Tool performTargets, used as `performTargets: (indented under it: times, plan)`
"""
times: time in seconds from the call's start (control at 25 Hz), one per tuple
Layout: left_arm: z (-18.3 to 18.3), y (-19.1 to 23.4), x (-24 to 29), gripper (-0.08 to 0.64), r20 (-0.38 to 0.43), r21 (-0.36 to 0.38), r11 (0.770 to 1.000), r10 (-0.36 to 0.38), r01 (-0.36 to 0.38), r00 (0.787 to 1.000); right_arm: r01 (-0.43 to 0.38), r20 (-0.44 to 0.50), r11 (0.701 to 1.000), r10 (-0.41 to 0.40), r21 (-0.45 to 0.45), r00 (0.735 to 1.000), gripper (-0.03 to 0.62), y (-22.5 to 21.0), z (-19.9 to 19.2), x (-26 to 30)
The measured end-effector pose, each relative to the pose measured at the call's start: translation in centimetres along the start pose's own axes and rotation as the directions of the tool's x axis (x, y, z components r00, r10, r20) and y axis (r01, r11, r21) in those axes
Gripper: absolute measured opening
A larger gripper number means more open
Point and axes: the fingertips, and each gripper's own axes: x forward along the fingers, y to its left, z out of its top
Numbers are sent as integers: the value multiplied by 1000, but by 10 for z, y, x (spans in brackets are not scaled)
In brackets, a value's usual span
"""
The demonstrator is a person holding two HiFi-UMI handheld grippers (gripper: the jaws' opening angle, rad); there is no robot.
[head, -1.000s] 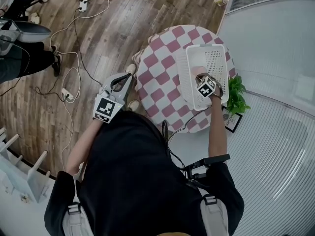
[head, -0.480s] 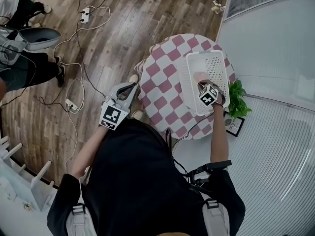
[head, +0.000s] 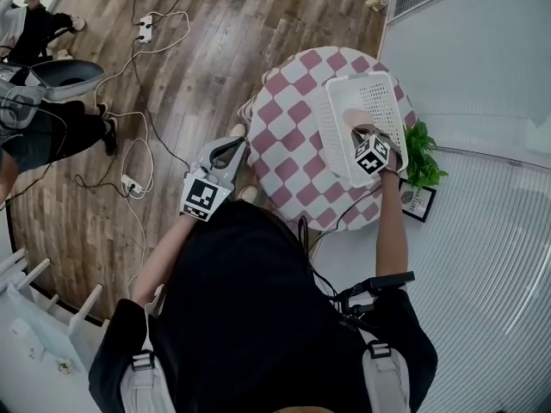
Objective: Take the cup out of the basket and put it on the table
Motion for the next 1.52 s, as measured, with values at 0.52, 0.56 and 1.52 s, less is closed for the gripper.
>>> performTargets:
  times: [0.52, 0.56, 1.52]
  plan:
    - [-5, -7, -11, 5, -1, -5, 1000, -18, 18, 1000, 94, 50, 994, -97, 55, 994, 23, -10, 14, -33]
    - [-6, -8, -12, 5, -1, -4, 1000, -20, 20, 1000, 101, 55, 993, -105, 63, 993, 23, -10, 14, -35]
    - [-20, -61, -27, 5, -8, 38, 995, -93, 94, 996, 293, 180, 939, -324, 180, 929, 22, 5, 18, -116]
